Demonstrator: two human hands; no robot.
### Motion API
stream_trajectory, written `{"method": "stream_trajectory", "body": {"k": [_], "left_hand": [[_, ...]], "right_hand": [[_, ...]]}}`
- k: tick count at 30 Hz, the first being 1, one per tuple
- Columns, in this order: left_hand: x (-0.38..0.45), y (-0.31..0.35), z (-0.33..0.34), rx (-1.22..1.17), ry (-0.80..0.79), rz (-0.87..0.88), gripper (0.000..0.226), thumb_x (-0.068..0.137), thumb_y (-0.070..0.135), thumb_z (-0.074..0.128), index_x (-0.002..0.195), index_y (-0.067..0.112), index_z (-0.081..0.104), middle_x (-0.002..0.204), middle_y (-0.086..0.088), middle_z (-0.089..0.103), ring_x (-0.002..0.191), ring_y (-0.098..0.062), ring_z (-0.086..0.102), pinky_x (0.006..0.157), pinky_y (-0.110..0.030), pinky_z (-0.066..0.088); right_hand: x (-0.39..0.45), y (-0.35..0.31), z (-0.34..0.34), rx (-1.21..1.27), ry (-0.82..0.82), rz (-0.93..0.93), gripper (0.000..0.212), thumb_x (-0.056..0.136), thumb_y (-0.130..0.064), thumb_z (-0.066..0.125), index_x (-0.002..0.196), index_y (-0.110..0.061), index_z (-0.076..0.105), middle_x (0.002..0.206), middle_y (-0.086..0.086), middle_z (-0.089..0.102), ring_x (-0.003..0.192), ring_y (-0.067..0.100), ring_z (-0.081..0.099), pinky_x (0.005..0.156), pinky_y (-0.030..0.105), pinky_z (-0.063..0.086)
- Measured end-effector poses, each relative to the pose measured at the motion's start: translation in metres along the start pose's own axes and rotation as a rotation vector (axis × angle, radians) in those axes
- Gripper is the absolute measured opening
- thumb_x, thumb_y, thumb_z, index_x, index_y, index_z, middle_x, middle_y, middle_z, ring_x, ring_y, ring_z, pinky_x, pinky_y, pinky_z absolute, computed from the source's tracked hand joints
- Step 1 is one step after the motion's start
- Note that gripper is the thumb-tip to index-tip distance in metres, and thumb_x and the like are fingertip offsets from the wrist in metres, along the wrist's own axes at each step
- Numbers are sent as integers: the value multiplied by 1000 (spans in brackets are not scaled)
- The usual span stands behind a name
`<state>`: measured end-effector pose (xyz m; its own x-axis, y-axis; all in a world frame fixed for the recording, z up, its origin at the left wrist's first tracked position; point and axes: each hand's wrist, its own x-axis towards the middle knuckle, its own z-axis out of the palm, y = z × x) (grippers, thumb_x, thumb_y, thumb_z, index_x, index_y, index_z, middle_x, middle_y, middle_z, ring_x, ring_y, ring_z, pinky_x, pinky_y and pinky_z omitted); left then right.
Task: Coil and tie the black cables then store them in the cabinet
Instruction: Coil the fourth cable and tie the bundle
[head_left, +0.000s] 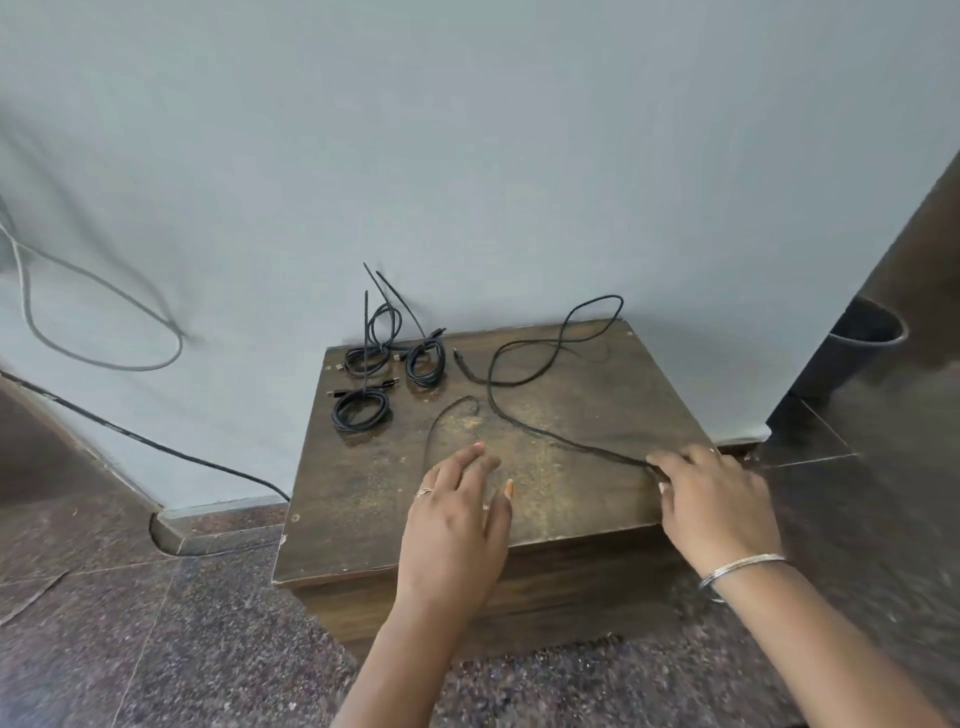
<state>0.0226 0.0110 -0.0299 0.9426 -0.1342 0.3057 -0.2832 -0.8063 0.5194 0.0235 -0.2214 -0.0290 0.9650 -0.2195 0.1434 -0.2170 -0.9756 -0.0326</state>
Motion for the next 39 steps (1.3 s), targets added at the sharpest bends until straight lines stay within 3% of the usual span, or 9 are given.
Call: {"method": "stream_trajectory", "body": {"k": [7,13,16,19,24,27,30,35,39], "left_hand": [[2,6,5,-331,-45,-174,17,93,28,54,109,29,62,81,13,63,69,5,57,56,-9,39],[4,10,9,-678,-239,-341,12,94,26,55,98,27,66,91,4,72,80,-5,69,76,-25,56],[4,12,7,-830,-278,-399,20,95,27,52,104,20,68,99,-1,73,86,-13,71,74,-26,57],[4,12,3,-901,-304,-402,22,96,27,51,103,20,71,95,-4,75,89,-20,71,76,-33,57],[4,10,1,-863,-263,-428,16,94,14,56,99,16,71,85,-8,73,78,-17,67,73,-32,54],[4,8,-2,-919,-273,-476,15,94,12,55,97,5,68,60,-3,60,51,-6,53,49,-18,44],[2,7,-5,-958,-305,-473,19,97,14,51,99,0,63,60,-3,55,44,-2,44,43,-15,37],[1,4,-13,-977,-350,-463,15,99,15,46,99,6,58,73,3,61,51,-1,46,48,-15,38],[1,0,-20,-1061,-456,-447,18,97,24,49,88,14,61,67,4,50,51,-4,36,45,-16,26]], "right_hand": [[6,-4,-5,194,-77,-4,31,86,-14,56,111,-29,65,101,-3,65,98,20,60,81,30,49],[-16,-41,-29,1503,-631,376,27,83,-4,66,107,-15,70,78,-5,69,66,6,61,54,18,47],[-24,-62,-33,1811,-814,488,23,85,1,60,103,-11,69,63,-2,64,54,7,57,46,19,45],[-33,-84,-30,1918,-782,534,20,87,3,58,100,-12,64,72,2,66,61,11,62,48,22,51],[-43,-103,-13,1743,-486,483,22,80,2,69,90,-13,57,83,6,62,72,16,64,54,25,54],[-45,-103,-8,1283,-228,127,24,75,-3,74,74,-19,55,77,1,64,70,16,64,63,34,56],[-45,-102,-9,928,15,-203,27,71,-6,73,75,-24,55,80,-11,61,70,6,61,61,29,53],[-39,-95,-13,835,88,-471,39,73,-3,62,105,-26,60,123,-11,49,120,10,44,95,14,39],[-27,-84,-13,662,66,-575,55,77,2,57,124,-25,57,140,-11,46,142,14,22,115,39,21]]}}
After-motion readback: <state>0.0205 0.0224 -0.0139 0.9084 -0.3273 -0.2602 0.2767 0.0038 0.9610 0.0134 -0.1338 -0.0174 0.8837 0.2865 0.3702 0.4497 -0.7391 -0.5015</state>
